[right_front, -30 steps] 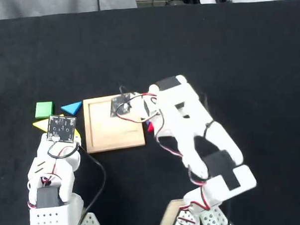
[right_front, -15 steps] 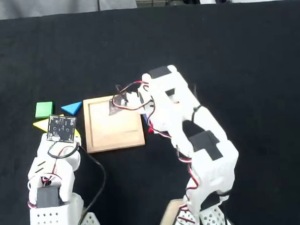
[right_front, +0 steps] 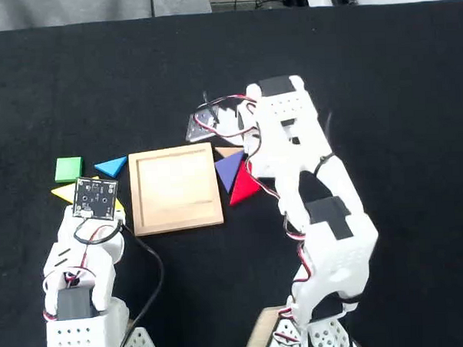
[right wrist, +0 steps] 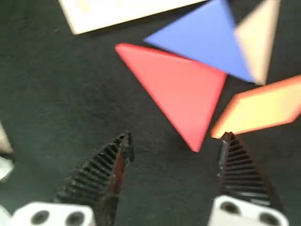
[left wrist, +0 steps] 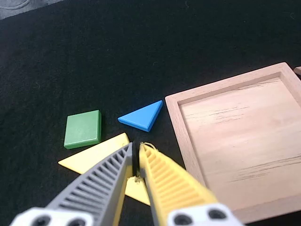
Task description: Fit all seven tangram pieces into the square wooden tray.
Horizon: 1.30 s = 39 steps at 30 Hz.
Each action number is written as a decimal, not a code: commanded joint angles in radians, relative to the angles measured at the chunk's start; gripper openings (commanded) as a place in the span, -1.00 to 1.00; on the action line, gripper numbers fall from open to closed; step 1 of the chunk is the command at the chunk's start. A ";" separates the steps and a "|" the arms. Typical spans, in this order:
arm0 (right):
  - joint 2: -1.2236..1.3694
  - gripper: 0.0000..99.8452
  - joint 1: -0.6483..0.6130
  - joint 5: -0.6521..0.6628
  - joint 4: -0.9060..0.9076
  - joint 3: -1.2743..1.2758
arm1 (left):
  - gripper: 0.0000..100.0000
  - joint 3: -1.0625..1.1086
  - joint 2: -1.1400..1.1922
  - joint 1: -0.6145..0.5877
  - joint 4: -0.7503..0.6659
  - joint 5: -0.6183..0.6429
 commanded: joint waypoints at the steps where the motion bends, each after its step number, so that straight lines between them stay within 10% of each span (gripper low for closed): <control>1: 0.019 -0.42 -0.060 -0.018 0.020 -0.013 | -0.92 0.019 -0.009 0.001 -0.006 -0.011; 11: 0.113 -0.40 -0.072 -0.064 -0.080 -0.018 | -0.92 0.019 -0.009 0.001 -0.006 -0.011; 20: 0.163 0.03 -0.078 -0.063 -0.112 -0.015 | -0.92 0.019 -0.009 0.001 -0.008 -0.011; 39: 0.165 0.03 -0.109 0.058 -0.112 0.102 | -0.92 0.019 -0.009 0.001 -0.009 -0.011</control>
